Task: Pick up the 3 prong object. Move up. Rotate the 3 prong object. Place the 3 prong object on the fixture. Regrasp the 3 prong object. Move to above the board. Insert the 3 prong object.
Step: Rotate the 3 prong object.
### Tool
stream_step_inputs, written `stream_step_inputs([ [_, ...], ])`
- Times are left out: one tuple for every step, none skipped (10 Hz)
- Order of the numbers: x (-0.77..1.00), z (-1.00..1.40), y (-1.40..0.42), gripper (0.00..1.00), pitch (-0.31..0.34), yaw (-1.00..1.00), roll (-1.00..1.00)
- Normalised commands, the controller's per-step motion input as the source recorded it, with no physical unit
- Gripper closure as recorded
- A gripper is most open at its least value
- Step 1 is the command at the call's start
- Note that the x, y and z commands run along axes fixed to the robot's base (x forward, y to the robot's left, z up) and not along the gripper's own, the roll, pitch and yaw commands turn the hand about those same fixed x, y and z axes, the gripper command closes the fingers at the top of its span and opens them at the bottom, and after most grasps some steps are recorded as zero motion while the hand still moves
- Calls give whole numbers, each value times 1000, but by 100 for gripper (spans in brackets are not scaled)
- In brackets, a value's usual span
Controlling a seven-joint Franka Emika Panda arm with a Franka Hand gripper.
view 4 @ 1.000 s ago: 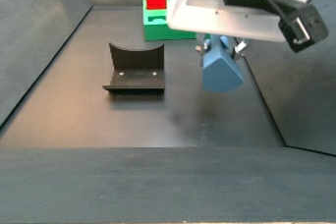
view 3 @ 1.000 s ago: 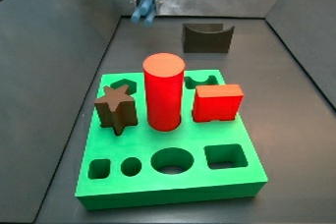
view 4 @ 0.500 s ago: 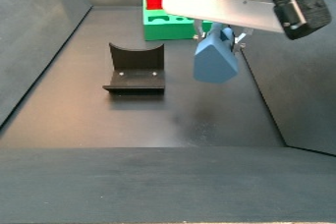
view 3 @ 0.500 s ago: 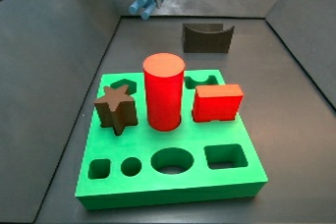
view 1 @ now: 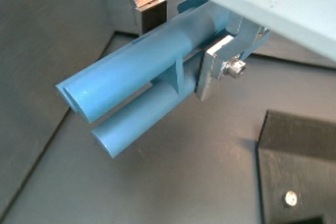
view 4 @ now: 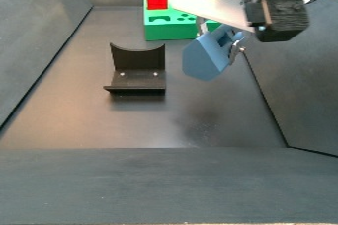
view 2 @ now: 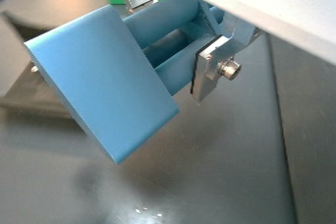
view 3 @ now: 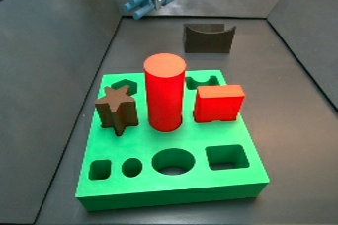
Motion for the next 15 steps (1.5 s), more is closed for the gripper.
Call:
stream_step_inputs([
  [14,-23,17,100,-2,-1000,0],
  [14,-23,19,100,-2,-1000,0],
  [14,-22,19,100,-2,-1000,0],
  [14,-22,19,100,-2,-1000,0],
  [14,-22,19,100,-3,-1000,0],
  [14,-22,19,100,-3,-1000,0],
  [14,-22,20,100,-3,-1000,0],
  [14,-22,20,100,-3,-1000,0],
  [14,-22,20,100,-3,-1000,0],
  [14,-22,20,100,-3,-1000,0],
  [14,-22,20,100,-3,-1000,0],
  [14,-22,20,100,-3,-1000,0],
  [14,-22,21,100,-3,-1000,0],
  [14,-22,21,100,-3,-1000,0],
  [13,-22,21,100,-4,-1000,0],
])
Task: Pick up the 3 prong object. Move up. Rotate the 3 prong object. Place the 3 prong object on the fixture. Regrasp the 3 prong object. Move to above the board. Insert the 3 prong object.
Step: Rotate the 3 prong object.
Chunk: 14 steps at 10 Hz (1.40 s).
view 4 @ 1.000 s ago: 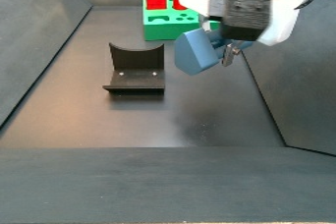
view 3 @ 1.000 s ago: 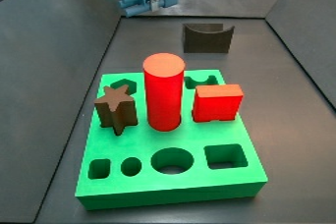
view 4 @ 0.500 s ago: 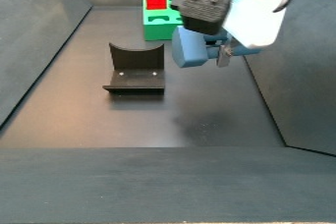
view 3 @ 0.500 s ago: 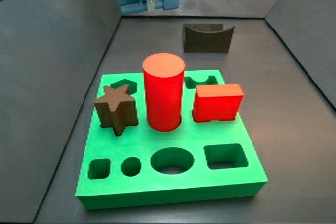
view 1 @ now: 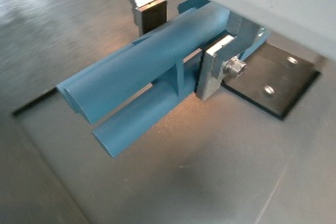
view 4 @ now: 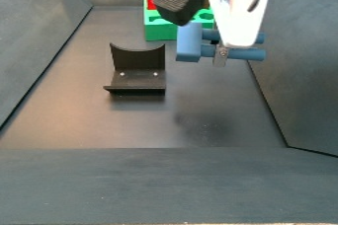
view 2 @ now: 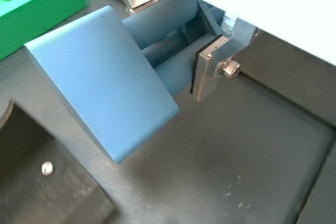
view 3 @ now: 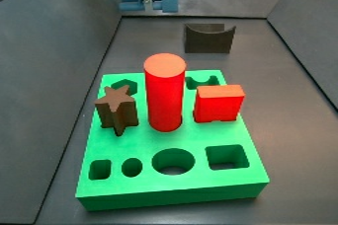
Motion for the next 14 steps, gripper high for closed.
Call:
stream_step_inputs([
  [13,-22,21,100,-4,-1000,0],
  [13,-22,21,100,-4,-1000,0],
  [13,-22,21,100,-4,-1000,-1],
  [13,-22,21,100,-4,-1000,-1],
  [13,-22,21,100,-4,-1000,-1],
  [13,-22,22,100,-5,-1000,-1],
  [13,-22,21,100,-5,-1000,-1],
  [12,-22,22,100,-5,-1000,-1],
  [12,-22,22,100,-6,-1000,-1],
  [12,-22,22,100,-6,-1000,-1],
  [12,-22,22,100,-6,-1000,-1],
  [12,-22,22,100,-7,-1000,-1],
  [11,-22,22,100,-7,-1000,-1],
  [11,-22,22,100,-8,-1000,-1],
])
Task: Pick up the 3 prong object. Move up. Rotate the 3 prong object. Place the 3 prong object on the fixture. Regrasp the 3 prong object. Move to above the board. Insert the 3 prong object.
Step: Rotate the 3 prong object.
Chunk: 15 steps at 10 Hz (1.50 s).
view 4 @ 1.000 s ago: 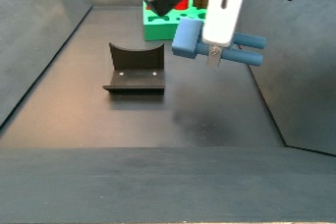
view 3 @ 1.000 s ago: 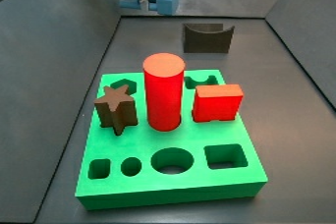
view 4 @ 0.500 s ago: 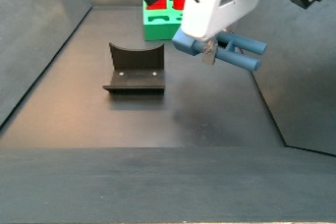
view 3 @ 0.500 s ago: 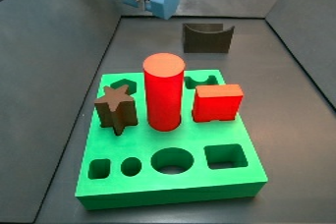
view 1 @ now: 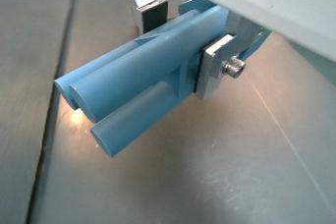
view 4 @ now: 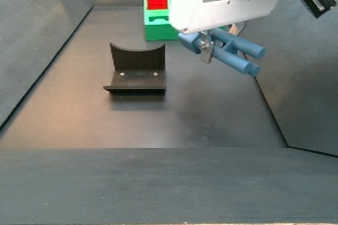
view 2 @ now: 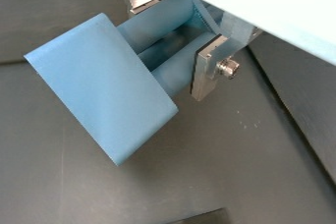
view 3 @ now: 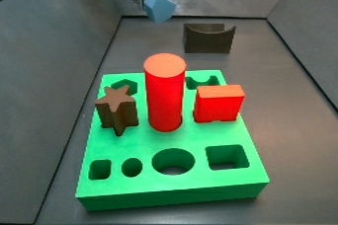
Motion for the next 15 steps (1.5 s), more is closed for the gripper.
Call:
stream_step_inputs([
  [11,-23,23,100,-9,-1000,-1],
  [11,-23,23,100,-10,-1000,-2],
  [11,-23,23,100,-12,-1000,-2],
  [11,-23,23,100,-14,-1000,-2],
  [10,-23,23,100,-17,-1000,-3],
  [10,-23,23,100,-19,-928,-3],
  [10,-23,23,100,-19,-686,-3],
  [9,-23,23,100,-18,-411,-3],
  [9,-23,23,100,-18,-274,-3],
  [0,-1000,0,100,0,0,0],
  [7,-1000,1,100,-7,44,1],
  [22,-1000,1,100,-20,46,-5],
  [32,-1000,0,100,-24,41,-14],
  [42,-1000,3,100,-23,32,-24],
  [49,-868,6,100,-17,20,-38],
])
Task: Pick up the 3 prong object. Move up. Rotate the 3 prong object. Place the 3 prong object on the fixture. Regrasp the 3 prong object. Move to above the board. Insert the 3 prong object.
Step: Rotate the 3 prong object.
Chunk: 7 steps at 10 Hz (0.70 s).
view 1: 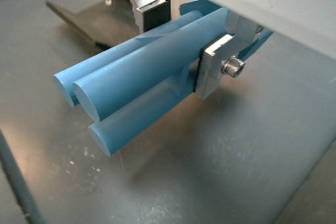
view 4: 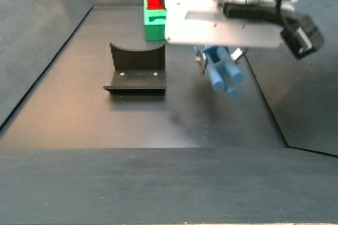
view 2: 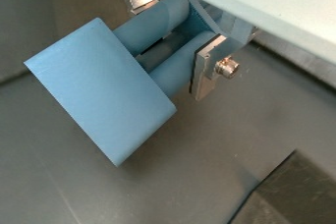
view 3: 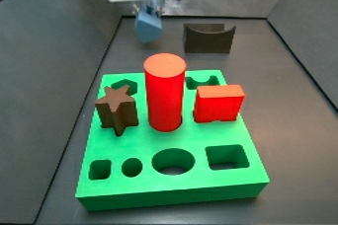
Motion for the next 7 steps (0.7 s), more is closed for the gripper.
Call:
stream_step_inputs([
  [48,-721,5,100,-20,15,-48],
  [43,-579,7,100,-26,13,-56],
  [40,-442,9,100,-30,12,-63],
  [32,-282,7,100,-37,9,-72],
  [27,-204,2,100,-48,9,-76],
  [0,0,0,0,0,0,0],
  [0,1000,0,0,0,0,0],
])
